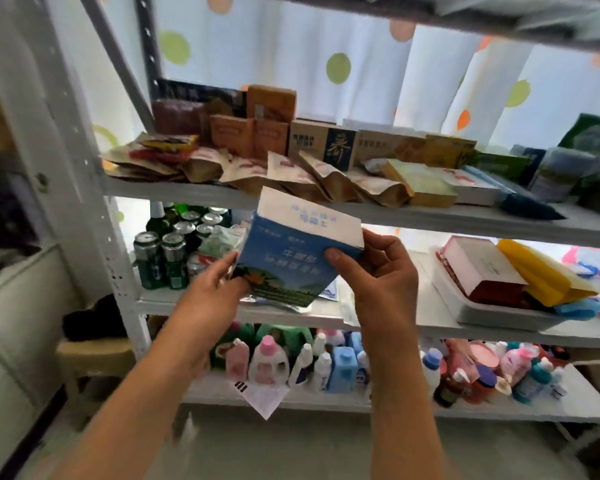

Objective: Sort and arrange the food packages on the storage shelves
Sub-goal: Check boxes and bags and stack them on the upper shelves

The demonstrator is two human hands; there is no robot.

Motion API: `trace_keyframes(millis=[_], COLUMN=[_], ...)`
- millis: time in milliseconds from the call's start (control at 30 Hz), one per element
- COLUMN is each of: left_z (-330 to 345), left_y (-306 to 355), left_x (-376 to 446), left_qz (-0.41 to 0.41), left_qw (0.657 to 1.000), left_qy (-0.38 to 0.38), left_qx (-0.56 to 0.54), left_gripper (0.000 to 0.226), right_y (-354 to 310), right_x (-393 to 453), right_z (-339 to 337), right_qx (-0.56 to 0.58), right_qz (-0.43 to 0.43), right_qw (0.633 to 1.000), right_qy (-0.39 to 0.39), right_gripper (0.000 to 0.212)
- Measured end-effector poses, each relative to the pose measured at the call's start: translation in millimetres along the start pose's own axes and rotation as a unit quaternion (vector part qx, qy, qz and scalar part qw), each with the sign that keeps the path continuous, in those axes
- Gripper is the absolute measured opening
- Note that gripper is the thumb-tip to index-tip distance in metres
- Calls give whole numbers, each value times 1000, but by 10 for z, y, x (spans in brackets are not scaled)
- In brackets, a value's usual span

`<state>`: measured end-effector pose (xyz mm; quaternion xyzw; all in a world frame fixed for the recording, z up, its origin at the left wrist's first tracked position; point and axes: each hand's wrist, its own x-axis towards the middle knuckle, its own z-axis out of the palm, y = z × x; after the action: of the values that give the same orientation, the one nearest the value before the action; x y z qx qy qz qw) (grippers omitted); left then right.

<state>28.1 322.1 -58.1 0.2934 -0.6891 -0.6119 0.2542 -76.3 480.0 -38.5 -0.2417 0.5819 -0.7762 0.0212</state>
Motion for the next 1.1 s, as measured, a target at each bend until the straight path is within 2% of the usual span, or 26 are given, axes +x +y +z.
trace_keyframes(millis=[100, 167, 367, 467, 600, 767, 867, 967, 1067, 1100], left_z=[-198, -345, -737, -913, -1134, -1408, -1517, -1558, -1593, -1586], left_y=[331, 519, 1100, 1353, 1608, 1754, 1849, 1930, 1995, 2015], left_x=[196, 377, 994, 1434, 2058, 2991, 3487, 3849, 4167, 4279], left_qz=[112, 182, 312, 319, 321, 279, 259, 251, 262, 260], left_qw=[992, 978, 942, 942, 938, 955, 965, 967, 964, 965], left_qy=[24, 51, 64, 55, 29, 19, -6, -36, -30, -22], left_qx=[44, 85, 107, 91, 129, 98, 40, 3, 14, 20], left_gripper=[28, 33, 33, 24, 17, 18, 8, 13, 32, 31], right_y=[-183, -300, -548, -616, -670, -602, -492, -369, -218, -170], right_x=[339, 561, 1239, 1609, 2133, 2820, 3194, 3537, 3895, 4002], right_z=[277, 462, 1069, 1396, 1889, 2470, 2738, 2940, 3097, 3136], right_qx=[-5, -4, -29, -44, -94, -144, -163, -187, -207, -201], right_qz=[-37, -62, -112, -145, -177, -175, -171, -188, -214, -214], right_qw=[999, 998, 992, 987, 978, 972, 969, 962, 953, 954], right_qy=[-20, -29, -54, -56, -65, -70, -70, -58, -59, -60], right_gripper=[41, 41, 33, 34, 45, 60, 63, 56, 41, 39])
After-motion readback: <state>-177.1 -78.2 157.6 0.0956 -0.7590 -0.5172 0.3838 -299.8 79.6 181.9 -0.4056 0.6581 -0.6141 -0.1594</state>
